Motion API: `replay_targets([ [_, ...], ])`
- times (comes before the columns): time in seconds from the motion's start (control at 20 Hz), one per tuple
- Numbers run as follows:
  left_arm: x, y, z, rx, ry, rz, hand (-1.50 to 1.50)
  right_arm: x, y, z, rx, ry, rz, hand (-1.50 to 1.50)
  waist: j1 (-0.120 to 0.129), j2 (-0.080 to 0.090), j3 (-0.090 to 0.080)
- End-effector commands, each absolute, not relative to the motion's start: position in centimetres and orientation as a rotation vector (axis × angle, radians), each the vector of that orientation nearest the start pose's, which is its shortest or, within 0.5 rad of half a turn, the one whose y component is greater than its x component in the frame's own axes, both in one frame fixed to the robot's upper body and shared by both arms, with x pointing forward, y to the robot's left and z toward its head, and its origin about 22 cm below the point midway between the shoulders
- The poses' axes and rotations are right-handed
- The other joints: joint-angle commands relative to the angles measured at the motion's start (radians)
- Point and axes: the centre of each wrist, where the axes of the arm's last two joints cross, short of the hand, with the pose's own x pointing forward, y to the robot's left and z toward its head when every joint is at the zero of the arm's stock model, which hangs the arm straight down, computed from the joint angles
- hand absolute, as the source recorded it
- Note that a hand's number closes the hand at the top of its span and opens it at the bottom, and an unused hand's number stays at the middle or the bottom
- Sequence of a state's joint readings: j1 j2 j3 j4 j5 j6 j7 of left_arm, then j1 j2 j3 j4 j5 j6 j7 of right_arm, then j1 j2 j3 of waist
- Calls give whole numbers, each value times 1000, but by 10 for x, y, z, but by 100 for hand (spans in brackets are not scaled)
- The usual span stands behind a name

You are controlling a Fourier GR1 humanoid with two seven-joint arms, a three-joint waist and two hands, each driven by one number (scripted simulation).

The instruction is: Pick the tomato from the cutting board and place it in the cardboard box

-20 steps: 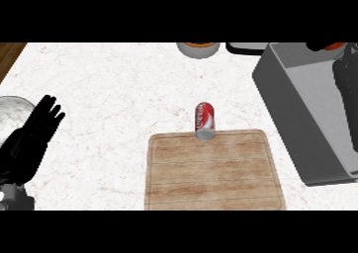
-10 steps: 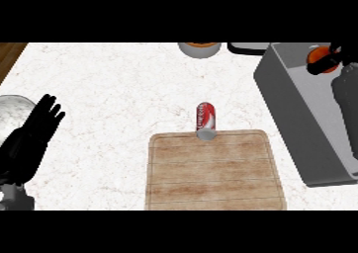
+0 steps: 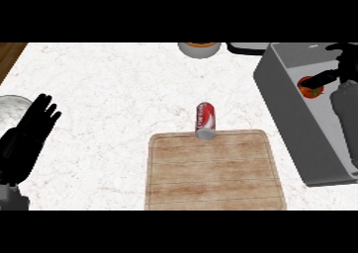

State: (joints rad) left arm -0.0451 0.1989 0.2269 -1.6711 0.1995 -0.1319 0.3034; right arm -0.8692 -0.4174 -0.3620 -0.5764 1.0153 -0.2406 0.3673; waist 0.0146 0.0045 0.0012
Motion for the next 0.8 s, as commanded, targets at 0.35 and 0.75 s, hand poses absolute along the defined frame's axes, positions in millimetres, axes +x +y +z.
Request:
replay_targets([
  [0.35, 242, 310, 55, 45, -1447, 55, 0, 408, -369, 122, -1178, -1344, -266, -150, -10, -4, 0],
  [0.75, 244, 332, 49, 72, -1430, 68, 0, 343, -412, 125, -1117, -1406, -394, -150, -38, -12, -2],
])
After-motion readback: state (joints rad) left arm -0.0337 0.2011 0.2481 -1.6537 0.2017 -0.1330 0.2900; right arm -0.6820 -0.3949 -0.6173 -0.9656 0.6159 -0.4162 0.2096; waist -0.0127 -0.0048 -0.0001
